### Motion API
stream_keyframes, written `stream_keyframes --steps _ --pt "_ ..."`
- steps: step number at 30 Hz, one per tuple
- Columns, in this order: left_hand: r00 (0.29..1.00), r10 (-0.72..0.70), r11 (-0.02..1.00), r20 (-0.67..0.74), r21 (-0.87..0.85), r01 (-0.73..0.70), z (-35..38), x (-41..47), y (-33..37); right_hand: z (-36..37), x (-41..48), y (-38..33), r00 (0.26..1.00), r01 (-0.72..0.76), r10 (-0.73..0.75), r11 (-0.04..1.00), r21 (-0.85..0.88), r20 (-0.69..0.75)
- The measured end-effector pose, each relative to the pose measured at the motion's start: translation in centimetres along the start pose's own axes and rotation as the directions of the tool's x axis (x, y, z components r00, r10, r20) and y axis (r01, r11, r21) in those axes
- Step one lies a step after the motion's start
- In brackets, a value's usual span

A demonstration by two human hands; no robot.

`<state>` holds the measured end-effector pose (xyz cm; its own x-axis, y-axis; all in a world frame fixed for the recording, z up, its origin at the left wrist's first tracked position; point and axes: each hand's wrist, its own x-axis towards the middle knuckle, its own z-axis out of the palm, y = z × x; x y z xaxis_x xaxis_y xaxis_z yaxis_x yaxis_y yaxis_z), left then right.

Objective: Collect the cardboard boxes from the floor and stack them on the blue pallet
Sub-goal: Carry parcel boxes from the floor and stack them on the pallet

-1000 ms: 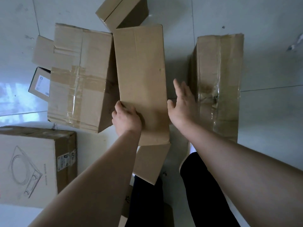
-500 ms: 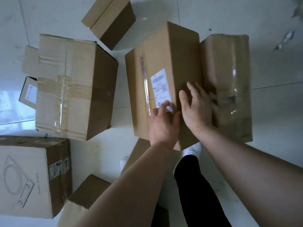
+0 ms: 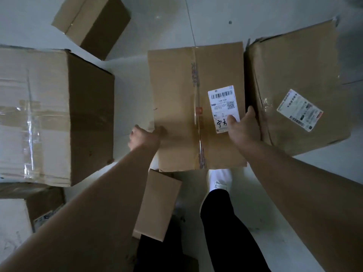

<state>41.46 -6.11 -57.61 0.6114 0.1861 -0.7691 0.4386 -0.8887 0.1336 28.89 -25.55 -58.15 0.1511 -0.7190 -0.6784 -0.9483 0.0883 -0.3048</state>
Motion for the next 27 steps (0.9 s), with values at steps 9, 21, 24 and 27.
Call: stream_keyframes --steps 9,21,24,27 --pt "0.989 0.027 0.963 0.148 -0.269 0.014 4.3 2.3 0.0 1.7 4.2 3.1 0.982 -0.137 0.130 0.990 0.043 0.138" --pt "0.975 -0.012 0.922 0.223 -0.375 0.097 -1.1 -1.7 -1.8 -0.9 -2.0 2.0 0.983 -0.108 0.075 0.975 0.195 0.169" --pt "0.981 -0.012 0.928 0.194 -0.363 0.083 -5.0 -4.9 -1.6 -2.8 -5.4 0.2 0.983 -0.085 0.049 0.974 0.208 0.175" --pt "0.987 -0.001 0.938 0.158 -0.341 0.056 -9.1 -8.7 -1.0 -5.6 -9.3 -1.8 0.981 -0.079 0.041 0.977 0.199 0.188"
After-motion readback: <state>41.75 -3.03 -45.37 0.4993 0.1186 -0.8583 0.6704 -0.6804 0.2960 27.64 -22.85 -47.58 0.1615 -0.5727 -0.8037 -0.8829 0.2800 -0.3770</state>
